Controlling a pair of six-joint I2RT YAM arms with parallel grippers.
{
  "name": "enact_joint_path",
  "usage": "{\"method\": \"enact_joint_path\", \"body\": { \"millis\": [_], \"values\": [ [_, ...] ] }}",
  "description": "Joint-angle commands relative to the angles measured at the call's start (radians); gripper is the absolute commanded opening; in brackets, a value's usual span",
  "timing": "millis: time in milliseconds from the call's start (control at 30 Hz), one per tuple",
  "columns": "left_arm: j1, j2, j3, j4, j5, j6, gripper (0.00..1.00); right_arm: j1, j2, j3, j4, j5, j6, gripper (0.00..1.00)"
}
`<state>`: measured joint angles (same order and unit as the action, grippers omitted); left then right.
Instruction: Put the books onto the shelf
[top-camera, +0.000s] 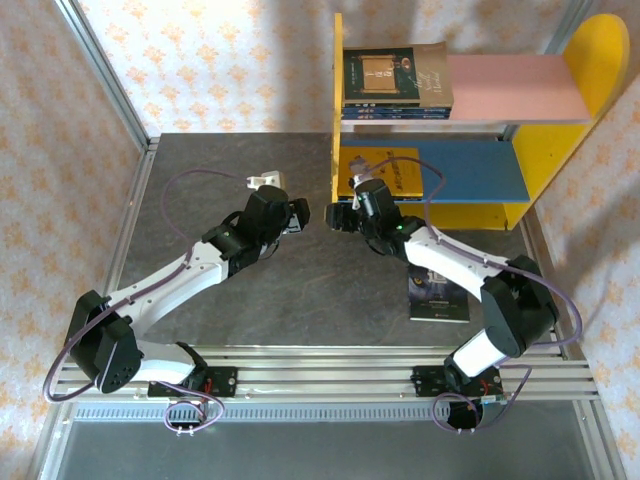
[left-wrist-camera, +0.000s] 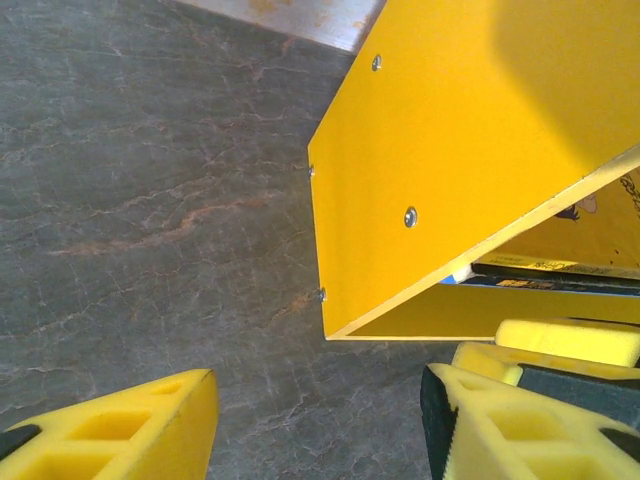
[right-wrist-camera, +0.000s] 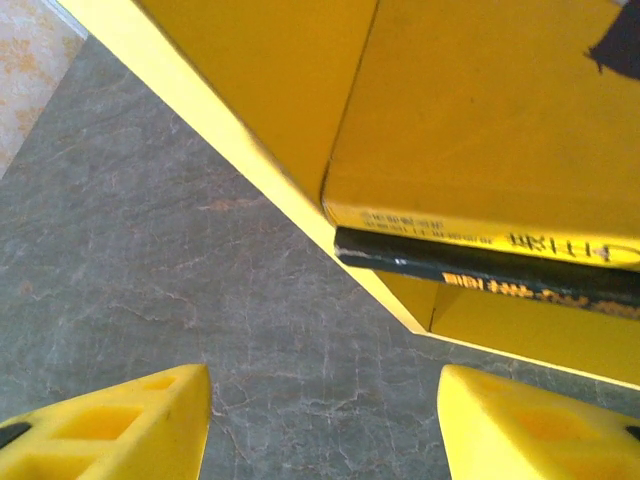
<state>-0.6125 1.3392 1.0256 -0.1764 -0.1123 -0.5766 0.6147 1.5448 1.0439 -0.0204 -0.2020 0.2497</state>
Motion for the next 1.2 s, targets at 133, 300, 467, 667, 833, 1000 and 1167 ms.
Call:
{"method": "enact_joint_path", "body": {
  "millis": [133, 300, 467, 667, 833, 1000, 1167],
  "values": [
    [0.008, -0.029, -0.005, -0.015, -0.040, 0.006, 0.56, 0.005, 0.039, 0.081, 0.008, 0.002, -0.029, 0.61],
    [0.008, -0.032, -0.007, -0.018, -0.043, 0.009, 0.56, 0.006, 0.057, 0.106, -0.005, -0.002, -0.036, 0.61],
    [0.009, -0.033, -0.007, -0.018, -0.044, 0.011, 0.56, 0.005, 0.064, 0.117, -0.010, -0.004, -0.040, 0.61],
    [0.009, -0.037, -0.008, -0.020, -0.044, 0.011, 0.56, 0.005, 0.072, 0.128, -0.016, -0.002, -0.048, 0.61],
    [0.009, -0.039, -0.010, -0.020, -0.047, 0.011, 0.56, 0.006, 0.085, 0.139, -0.018, 0.001, -0.054, 0.61],
    [0.009, -0.042, -0.011, -0.022, -0.048, 0.012, 0.56, 0.005, 0.092, 0.149, -0.023, 0.001, -0.058, 0.61],
    [0.010, -0.040, -0.011, -0.022, -0.048, 0.012, 0.56, 0.005, 0.101, 0.159, -0.029, 0.001, -0.065, 0.61]
  ]
}}
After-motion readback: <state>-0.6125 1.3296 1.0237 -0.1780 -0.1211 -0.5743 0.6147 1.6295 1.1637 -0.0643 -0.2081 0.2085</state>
